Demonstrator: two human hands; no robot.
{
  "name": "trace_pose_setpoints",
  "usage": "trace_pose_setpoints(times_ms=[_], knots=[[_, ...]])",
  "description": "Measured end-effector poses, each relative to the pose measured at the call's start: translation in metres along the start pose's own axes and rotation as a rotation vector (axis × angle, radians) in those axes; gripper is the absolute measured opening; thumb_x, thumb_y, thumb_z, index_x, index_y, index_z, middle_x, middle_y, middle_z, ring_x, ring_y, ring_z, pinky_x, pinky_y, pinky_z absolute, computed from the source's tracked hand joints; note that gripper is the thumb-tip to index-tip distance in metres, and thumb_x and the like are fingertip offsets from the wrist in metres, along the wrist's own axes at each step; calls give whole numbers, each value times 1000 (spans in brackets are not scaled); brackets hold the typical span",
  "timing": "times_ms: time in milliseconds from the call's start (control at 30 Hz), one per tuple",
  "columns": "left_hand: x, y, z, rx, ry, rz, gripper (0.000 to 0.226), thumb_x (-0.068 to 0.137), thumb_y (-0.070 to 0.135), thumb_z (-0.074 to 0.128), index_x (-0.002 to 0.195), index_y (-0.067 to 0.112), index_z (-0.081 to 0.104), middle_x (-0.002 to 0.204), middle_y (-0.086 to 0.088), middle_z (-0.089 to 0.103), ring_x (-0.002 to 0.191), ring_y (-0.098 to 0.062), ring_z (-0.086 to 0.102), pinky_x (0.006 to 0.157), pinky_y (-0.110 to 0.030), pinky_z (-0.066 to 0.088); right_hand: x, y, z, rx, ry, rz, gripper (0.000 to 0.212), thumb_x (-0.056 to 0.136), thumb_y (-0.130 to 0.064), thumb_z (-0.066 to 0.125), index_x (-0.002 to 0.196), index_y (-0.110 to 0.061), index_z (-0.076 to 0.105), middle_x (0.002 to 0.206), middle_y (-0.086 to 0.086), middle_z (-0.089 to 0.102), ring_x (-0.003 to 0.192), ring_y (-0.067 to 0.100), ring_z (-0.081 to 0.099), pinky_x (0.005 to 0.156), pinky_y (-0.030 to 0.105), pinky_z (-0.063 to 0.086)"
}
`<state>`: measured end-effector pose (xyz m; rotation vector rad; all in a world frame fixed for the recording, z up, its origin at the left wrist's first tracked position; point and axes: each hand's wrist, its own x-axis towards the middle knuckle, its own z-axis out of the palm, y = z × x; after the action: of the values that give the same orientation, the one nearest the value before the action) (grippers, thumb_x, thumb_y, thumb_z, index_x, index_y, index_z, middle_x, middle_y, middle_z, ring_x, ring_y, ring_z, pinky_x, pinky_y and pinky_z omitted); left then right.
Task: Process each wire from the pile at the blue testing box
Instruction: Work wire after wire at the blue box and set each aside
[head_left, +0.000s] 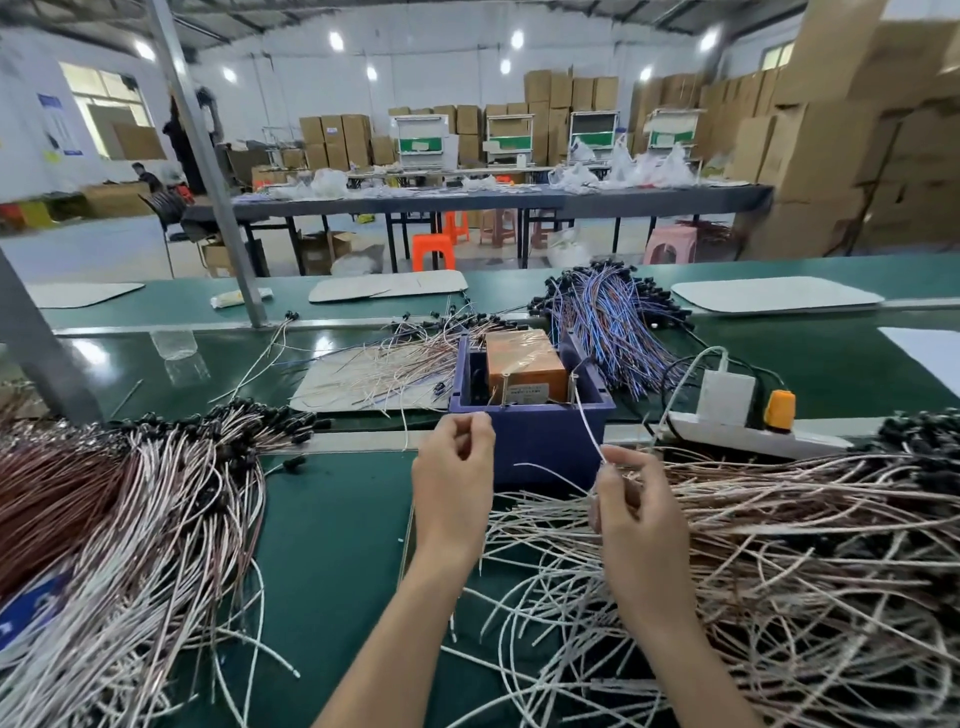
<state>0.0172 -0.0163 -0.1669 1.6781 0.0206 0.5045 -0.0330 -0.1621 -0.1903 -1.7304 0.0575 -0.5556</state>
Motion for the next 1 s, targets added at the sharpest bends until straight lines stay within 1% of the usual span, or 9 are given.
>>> trace_pose_setpoints(times_ms=[67,133,267,400,533,667,767,867,1000], knots=[[1,-3,6,14,17,8,24,101,35,56,82,24,67,73,8,71,66,-11,63,60,-28,50,-2,2,-2,19,11,21,21,101,-33,50,97,-53,56,59,-8,55,49,6,43,45,26,37],[0,-6,8,27,6,11,26,101,35,56,81,24,67,71,10,70,61,-10,60,57,-30,49,-3,5,-3,20,20,28,21,100,-31,51,96,-51,57,58,-6,54,49,9,42,45,28,36],[1,-7,8,14,4,-10,23,101,33,57,81,25,67,80,9,72,78,-21,67,69,-39,55,-4,8,-3,0,15,29,19,97,-31,51,96,-49,57,57,-5,55,49,10,43,45,32,36],[1,-7,8,19,8,-13,22,101,34,57,82,26,67,79,7,72,78,-22,67,67,-39,54,-3,9,-3,16,17,29,16,95,-36,49,96,-49,57,57,-4,55,48,10,42,44,31,37],[1,-8,8,7,-3,-8,21,101,35,57,84,26,67,76,6,72,73,-18,66,62,-32,52,-3,9,-3,19,15,25,21,97,-29,51,94,-49,58,56,-5,54,49,11,42,43,28,37],[-1,-8,8,12,-22,7,22,101,35,57,85,24,67,77,4,71,67,-15,63,59,-31,49,-6,9,-3,29,23,23,12,89,-39,50,94,-46,58,55,-5,53,48,10,42,44,33,36],[0,-9,8,2,-23,9,21,101,35,57,86,24,67,77,3,71,64,-11,60,57,-28,47,-8,8,-2,57,18,43,15,81,-46,49,93,-46,59,54,-5,52,47,10,39,43,32,34],[0,-10,9,5,-15,13,20,100,35,57,86,25,67,75,9,70,59,1,55,55,-14,42,-10,7,-2,58,17,39,14,90,-35,52,92,-47,59,54,-5,52,47,9,39,42,31,33],[0,-11,9,7,-14,19,20,100,35,57,86,25,67,76,12,70,61,2,56,56,-13,43,-11,5,-2,41,8,37,24,95,-26,52,91,-48,59,54,-3,52,46,11,38,41,29,33]])
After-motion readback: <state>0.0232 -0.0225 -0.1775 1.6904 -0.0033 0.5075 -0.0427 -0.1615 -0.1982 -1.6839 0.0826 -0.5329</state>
